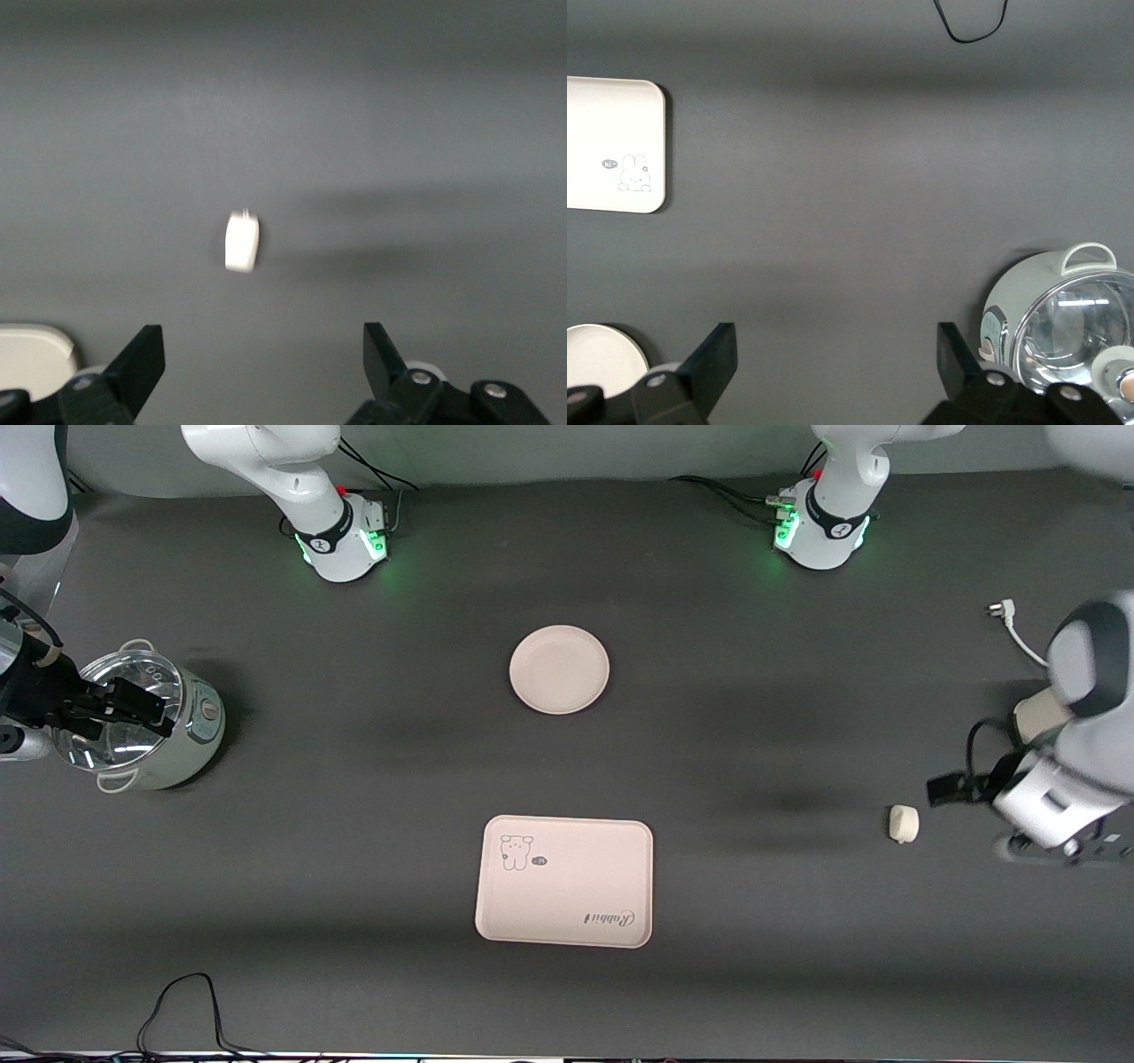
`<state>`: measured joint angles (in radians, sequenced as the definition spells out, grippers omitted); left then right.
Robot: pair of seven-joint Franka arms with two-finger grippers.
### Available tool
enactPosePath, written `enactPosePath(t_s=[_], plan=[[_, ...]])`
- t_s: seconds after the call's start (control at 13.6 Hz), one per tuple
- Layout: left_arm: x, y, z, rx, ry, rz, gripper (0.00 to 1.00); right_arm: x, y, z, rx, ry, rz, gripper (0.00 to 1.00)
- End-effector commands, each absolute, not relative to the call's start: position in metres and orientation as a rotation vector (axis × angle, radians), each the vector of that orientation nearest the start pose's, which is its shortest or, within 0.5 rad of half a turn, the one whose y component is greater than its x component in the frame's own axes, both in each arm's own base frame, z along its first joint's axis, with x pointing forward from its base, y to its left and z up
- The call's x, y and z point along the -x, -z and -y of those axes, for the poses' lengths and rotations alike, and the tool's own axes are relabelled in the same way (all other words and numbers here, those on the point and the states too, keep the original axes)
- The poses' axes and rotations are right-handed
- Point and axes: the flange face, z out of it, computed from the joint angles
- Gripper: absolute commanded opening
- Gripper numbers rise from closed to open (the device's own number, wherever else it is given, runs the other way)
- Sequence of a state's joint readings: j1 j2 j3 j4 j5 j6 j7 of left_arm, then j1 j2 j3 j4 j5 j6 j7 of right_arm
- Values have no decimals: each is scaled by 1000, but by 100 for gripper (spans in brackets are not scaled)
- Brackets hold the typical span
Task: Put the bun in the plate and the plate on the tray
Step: 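Lower the left gripper onto the white bun and close it, then carry the bun with the left gripper over the white plate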
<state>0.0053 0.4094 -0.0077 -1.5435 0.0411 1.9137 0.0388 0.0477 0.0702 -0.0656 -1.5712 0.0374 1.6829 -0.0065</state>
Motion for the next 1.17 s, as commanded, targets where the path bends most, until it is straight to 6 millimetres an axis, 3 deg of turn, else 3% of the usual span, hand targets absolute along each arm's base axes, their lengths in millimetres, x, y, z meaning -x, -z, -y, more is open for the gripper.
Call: enactPosePath(t_s=[0.0,0.22,0.44,0.66,0.81,1.03,1.1], plan=[[-668,-336,-15,3089,-5,-112,100,-586,-596,4,3108,51,-21,100],[-636,-266,-16,3092,75,-168,100,-588,-593,2,3107,46,-17,100],[-625,-215,-47,3087,121,-229,100,-588,-594,2,3107,48,-17,100],[-621,-196,-53,3093,100,-216,99,-588,-593,3,3105,46,-17,100],[-621,-189,-53,3097,98,-208,80,-588,-592,3,3107,44,-17,100],[-620,-188,-54,3106,86,-187,27,-588,-593,6,3107,44,-24,100],[-621,-190,-54,3108,89,-178,21,-588,-592,6,3107,44,-24,100]])
